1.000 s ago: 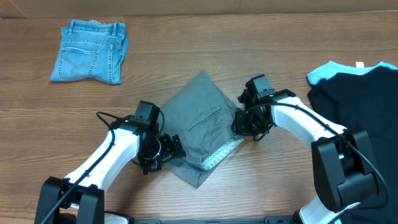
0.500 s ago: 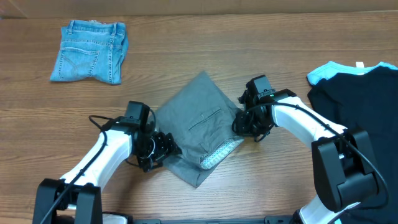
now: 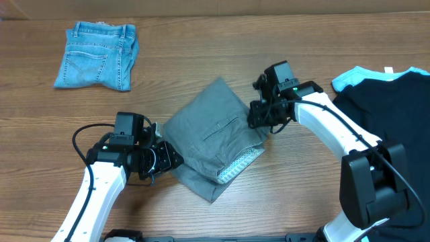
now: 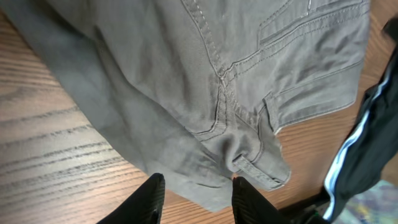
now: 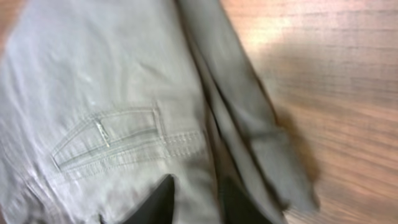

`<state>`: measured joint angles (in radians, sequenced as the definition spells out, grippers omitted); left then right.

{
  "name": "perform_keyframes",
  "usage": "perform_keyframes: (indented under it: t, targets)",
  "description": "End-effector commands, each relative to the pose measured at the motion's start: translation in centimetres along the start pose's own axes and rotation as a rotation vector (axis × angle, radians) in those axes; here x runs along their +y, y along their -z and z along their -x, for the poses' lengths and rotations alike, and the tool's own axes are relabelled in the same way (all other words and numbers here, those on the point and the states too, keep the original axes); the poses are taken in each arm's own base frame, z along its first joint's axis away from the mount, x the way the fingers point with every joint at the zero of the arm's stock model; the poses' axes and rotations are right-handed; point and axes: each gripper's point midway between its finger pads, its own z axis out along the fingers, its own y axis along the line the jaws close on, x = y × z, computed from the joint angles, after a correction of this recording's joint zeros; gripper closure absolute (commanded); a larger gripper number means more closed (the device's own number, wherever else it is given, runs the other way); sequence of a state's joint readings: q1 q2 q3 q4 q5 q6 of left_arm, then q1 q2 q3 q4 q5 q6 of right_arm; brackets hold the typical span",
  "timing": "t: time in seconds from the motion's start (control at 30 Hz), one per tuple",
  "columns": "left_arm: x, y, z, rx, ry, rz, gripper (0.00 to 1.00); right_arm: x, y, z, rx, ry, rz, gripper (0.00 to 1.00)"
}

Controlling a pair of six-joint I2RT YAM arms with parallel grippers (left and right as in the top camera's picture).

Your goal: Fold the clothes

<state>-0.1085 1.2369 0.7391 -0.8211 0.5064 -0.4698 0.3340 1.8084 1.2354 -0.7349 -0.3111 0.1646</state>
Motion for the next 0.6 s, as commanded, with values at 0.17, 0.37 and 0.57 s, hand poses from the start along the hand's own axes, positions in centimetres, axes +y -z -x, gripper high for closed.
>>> perform_keyframes:
  t: [0.17, 0.37, 0.57]
  targets:
    - [-0.4, 0.4, 1.3, -0.059, -0.072, -0.01, 0.57, 2.7, -2.2, -0.2, 0.031, 0.144, 0.079, 0.51]
    - [-0.8, 0.5, 1.7, -0.073, -0.082, -0.025, 0.52, 1.6, -7.0, -3.5, 0.179, 0.186, 0.031, 0.56]
    - [-0.9, 0.5, 1.7, -0.072, -0.083, -0.029, 0.51, -3.0, -9.1, -3.6, 0.188, 0.056, -0.158, 0.77]
